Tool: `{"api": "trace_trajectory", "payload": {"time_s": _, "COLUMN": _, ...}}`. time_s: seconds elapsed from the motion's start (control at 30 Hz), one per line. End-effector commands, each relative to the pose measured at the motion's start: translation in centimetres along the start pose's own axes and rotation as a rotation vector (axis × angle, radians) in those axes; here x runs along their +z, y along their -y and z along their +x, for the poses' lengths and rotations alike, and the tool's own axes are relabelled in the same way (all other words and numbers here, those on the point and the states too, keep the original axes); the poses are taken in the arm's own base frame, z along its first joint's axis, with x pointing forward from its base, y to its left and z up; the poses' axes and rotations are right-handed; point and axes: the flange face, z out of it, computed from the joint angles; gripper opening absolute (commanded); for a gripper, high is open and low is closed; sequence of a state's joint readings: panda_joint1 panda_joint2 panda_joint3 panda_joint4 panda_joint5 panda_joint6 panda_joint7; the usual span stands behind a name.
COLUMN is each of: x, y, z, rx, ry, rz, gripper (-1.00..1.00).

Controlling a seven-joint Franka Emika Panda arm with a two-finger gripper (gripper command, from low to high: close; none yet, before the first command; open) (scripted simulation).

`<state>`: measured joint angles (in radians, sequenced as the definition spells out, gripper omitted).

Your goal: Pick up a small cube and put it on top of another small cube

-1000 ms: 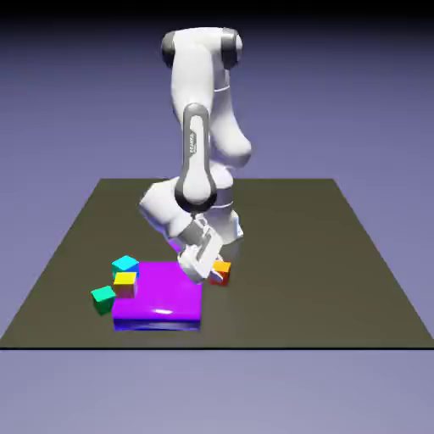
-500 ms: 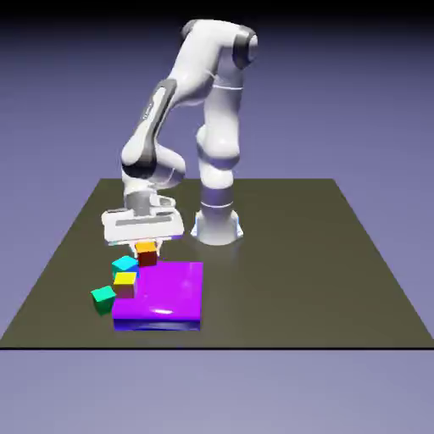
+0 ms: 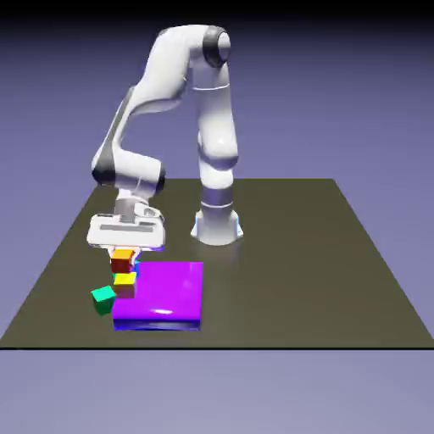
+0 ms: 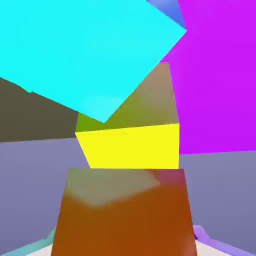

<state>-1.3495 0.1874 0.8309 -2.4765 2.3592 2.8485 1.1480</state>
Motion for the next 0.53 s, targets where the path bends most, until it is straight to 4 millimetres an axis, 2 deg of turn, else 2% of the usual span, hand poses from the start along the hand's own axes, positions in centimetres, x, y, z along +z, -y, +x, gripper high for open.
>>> {"api": "trace_trajectory", "payload": {"time_s": 0.0, "x": 0.2, "y": 0.1, "z": 0.1, "rx": 0.0, "ry": -0.003, "rz": 0.002, "gripper": -1.0}}
{"api": "trace_trajectory", "payload": {"time_s": 0.03, "x": 0.2, "y": 0.1, "z": 0.1, "rx": 0.0, "ry": -0.003, "rz": 0.002, "gripper": 1.0}}
{"api": "trace_trajectory", "payload": {"time_s": 0.07, "x": 0.2, "y": 0.1, "z": 0.1, "rx": 0.0, "ry": -0.003, "rz": 0.002, "gripper": 1.0}}
{"api": "trace_trajectory", "payload": {"time_s": 0.27, "x": -3.1, "y": -0.8, "z": -1.1, "rx": -0.005, "ry": 0.024, "rz": -0.02, "gripper": 1.0}}
{"api": "trace_trajectory", "payload": {"time_s": 0.5, "x": -6.1, "y": -1.0, "z": -0.9, "rx": 0.0, "ry": -0.003, "rz": 0.002, "gripper": 1.0}}
